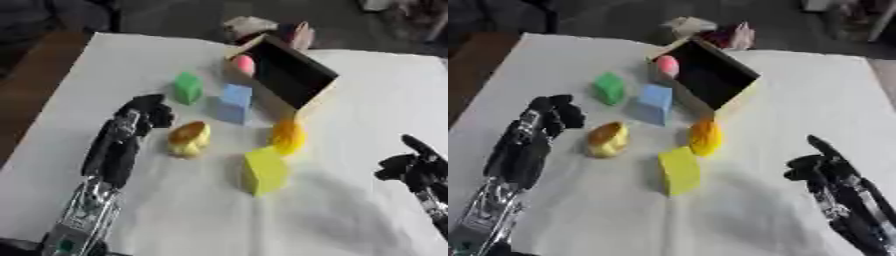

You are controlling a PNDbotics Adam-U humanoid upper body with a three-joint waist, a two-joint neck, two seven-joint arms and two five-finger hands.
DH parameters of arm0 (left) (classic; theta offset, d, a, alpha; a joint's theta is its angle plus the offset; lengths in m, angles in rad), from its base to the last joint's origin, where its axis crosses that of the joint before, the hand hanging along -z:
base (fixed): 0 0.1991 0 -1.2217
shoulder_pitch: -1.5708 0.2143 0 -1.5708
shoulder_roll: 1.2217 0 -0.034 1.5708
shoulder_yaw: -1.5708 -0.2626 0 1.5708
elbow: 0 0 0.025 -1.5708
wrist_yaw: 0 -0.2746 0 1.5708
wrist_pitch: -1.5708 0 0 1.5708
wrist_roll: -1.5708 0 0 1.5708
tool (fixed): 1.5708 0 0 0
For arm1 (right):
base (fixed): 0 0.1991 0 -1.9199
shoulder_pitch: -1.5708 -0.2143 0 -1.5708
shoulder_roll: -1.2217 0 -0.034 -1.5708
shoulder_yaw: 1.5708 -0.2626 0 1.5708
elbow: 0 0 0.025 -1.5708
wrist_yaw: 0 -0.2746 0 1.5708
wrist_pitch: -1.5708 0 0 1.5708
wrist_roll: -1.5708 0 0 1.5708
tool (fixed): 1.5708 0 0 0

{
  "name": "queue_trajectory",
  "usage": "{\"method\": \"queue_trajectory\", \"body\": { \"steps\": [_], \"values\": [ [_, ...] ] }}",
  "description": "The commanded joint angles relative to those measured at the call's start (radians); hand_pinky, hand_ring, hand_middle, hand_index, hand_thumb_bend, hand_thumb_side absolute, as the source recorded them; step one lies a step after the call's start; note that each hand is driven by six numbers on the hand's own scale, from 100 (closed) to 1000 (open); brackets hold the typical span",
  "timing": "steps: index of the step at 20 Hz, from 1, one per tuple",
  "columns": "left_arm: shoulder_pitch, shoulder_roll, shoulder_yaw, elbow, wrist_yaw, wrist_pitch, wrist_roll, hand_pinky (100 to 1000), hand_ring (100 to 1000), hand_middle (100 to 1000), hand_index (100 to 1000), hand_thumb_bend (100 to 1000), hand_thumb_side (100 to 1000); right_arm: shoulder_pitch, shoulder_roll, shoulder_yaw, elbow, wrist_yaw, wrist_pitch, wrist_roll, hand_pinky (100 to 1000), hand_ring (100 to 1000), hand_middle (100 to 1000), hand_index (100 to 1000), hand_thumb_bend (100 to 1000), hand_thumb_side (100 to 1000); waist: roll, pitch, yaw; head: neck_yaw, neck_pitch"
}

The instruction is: Pick up objects on the table and place them in the box.

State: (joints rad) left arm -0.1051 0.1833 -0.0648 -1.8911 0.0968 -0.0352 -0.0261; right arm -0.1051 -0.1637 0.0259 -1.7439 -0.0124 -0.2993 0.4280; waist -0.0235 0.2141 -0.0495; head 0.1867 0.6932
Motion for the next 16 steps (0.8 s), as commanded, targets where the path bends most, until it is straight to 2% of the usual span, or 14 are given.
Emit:
{"method": "queue_trajectory", "body": {
  "steps": [1, 11, 14, 16],
  "values": [
    [-0.006, 0.005, -0.002, -0.009, 0.003, -0.002, -0.005, 713, 668, 603, 773, 100, 857, -0.007, -0.017, 0.000, -0.009, -0.003, 0.000, 0.005, 714, 672, 677, 1000, 100, 606, 0.002, -0.014, -0.001, 0.000, -0.010],
    [-0.008, 0.016, -0.002, -0.012, -0.008, -0.002, -0.013, 714, 672, 606, 775, 100, 833, -0.006, -0.017, -0.002, -0.011, -0.001, -0.002, 0.013, 715, 674, 676, 1000, 100, 607, 0.004, -0.014, -0.004, 0.000, -0.011],
    [-0.011, 0.051, 0.001, -0.027, -0.061, -0.005, -0.027, 716, 678, 612, 781, 100, 741, -0.005, -0.017, -0.003, -0.011, -0.001, -0.002, 0.014, 715, 675, 677, 1000, 100, 607, 0.005, -0.015, -0.006, 0.000, -0.011],
    [-0.016, 0.099, -0.002, -0.048, -0.124, -0.008, -0.051, 720, 694, 626, 788, 100, 621, -0.005, -0.018, -0.003, -0.011, 0.000, -0.002, 0.015, 715, 675, 677, 1000, 100, 607, 0.007, -0.015, -0.008, 0.001, -0.011]
  ]
}}
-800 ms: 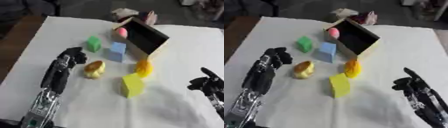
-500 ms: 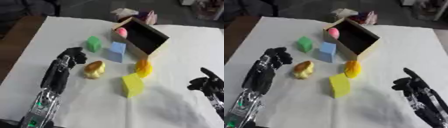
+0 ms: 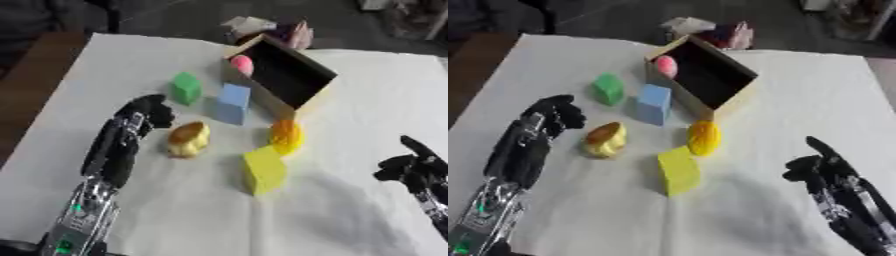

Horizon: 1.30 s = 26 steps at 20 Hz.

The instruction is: Pick up objects on the table and place them in the box.

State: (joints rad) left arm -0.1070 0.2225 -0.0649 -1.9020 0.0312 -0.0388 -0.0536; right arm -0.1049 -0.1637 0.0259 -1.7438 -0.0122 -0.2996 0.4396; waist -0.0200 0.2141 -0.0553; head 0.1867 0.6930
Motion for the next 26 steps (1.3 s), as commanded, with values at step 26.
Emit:
{"method": "queue_trajectory", "body": {
  "steps": [26],
  "values": [
    [-0.266, 0.462, -0.200, 0.028, -0.835, -0.012, -0.502, 785, 742, 748, 875, 195, 307, 0.003, -0.021, 0.002, -0.010, 0.006, 0.002, 0.018, 715, 677, 677, 1000, 100, 610, 0.020, -0.026, -0.037, 0.009, 0.000]
  ]
}}
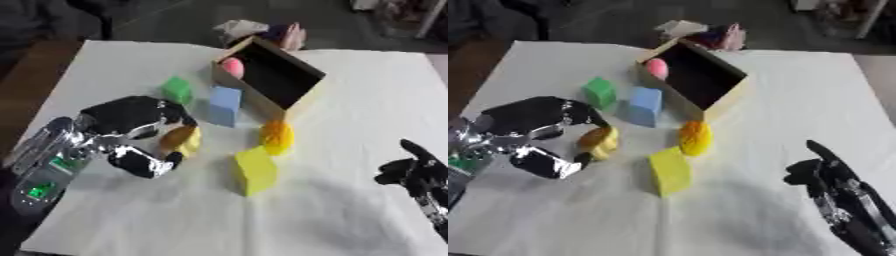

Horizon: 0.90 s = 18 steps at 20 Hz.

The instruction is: Pick up objects on the table and place them in the box.

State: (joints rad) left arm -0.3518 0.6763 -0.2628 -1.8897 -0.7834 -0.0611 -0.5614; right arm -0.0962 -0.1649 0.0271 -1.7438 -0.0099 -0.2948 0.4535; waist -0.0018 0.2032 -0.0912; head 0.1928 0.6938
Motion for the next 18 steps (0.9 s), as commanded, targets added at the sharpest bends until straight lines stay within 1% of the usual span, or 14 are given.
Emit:
{"method": "queue_trajectory", "body": {
  "steps": [1, 6, 9, 14, 18],
  "values": [
    [-0.026, 0.006, -0.005, 0.025, -0.029, 0.014, 0.011, 786, 735, 750, 876, 210, 312, -0.006, -0.020, 0.001, -0.010, 0.004, -0.003, 0.004, 715, 677, 677, 1000, 100, 611, 0.001, -0.016, -0.001, 0.003, -0.001],
    [-0.043, -0.007, -0.016, 0.082, -0.091, 0.047, 0.062, 784, 731, 753, 877, 237, 321, -0.005, -0.019, 0.002, -0.010, 0.005, -0.002, 0.006, 715, 677, 677, 1000, 100, 613, 0.001, -0.016, -0.002, 0.003, -0.003],
    [-0.047, -0.017, -0.019, 0.115, -0.107, 0.062, 0.083, 781, 725, 749, 875, 223, 316, -0.005, -0.019, 0.001, -0.010, 0.006, -0.001, 0.006, 715, 678, 677, 1000, 100, 614, 0.000, -0.015, -0.002, 0.002, -0.003],
    [-0.045, -0.026, -0.022, 0.153, -0.080, 0.078, 0.085, 776, 717, 746, 874, 206, 310, -0.005, -0.019, 0.002, -0.010, 0.008, -0.001, 0.008, 715, 678, 677, 1000, 100, 617, -0.001, -0.015, -0.002, 0.002, -0.002],
    [-0.042, -0.030, -0.026, 0.167, -0.056, 0.078, 0.072, 774, 712, 744, 874, 205, 308, -0.005, -0.020, 0.003, -0.009, 0.009, -0.001, 0.010, 715, 678, 677, 1000, 100, 618, -0.002, -0.015, -0.001, 0.002, -0.002]
  ]
}}
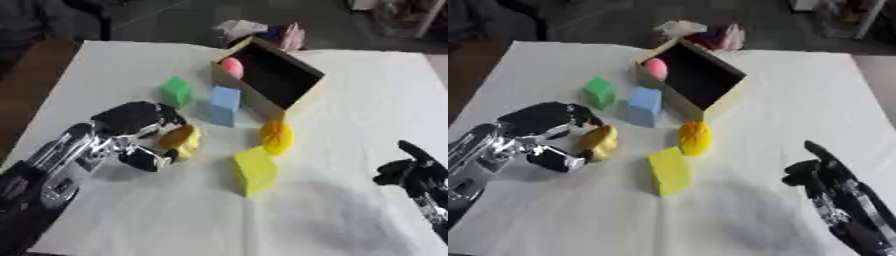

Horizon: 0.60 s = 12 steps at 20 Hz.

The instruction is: Pick up objects on the table and place them in the box.

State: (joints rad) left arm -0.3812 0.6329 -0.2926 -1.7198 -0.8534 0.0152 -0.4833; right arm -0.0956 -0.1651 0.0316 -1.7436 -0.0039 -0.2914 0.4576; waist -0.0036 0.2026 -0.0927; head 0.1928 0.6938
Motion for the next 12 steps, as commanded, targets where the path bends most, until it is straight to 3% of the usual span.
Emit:
{"method": "queue_trajectory", "body": {
  "steps": [1, 3, 8, 12],
  "values": [
    [-0.013, 0.013, 0.002, -0.001, 0.019, 0.000, -0.011, 775, 713, 745, 874, 208, 308, -0.006, -0.020, -0.001, -0.009, 0.003, -0.004, 0.006, 715, 678, 677, 1000, 100, 619, 0.000, -0.015, 0.001, 0.002, -0.002],
    [-0.012, 0.011, -0.002, 0.005, 0.032, -0.007, -0.028, 775, 713, 747, 876, 201, 306, -0.006, -0.020, -0.001, -0.009, 0.004, -0.004, 0.007, 715, 678, 677, 1000, 100, 612, -0.001, -0.015, 0.001, 0.002, -0.002],
    [-0.009, 0.007, -0.013, 0.021, 0.071, -0.037, -0.089, 796, 735, 774, 895, 168, 428, -0.006, -0.020, 0.000, -0.009, 0.005, -0.003, 0.009, 715, 679, 679, 1000, 100, 627, -0.001, -0.015, 0.000, 0.003, -0.002],
    [-0.011, 0.006, -0.013, 0.025, 0.075, -0.044, -0.107, 788, 722, 767, 892, 183, 402, -0.006, -0.019, 0.001, -0.008, 0.006, -0.001, 0.009, 715, 679, 679, 1000, 100, 629, 0.000, -0.015, 0.000, 0.003, -0.001]
  ]
}}
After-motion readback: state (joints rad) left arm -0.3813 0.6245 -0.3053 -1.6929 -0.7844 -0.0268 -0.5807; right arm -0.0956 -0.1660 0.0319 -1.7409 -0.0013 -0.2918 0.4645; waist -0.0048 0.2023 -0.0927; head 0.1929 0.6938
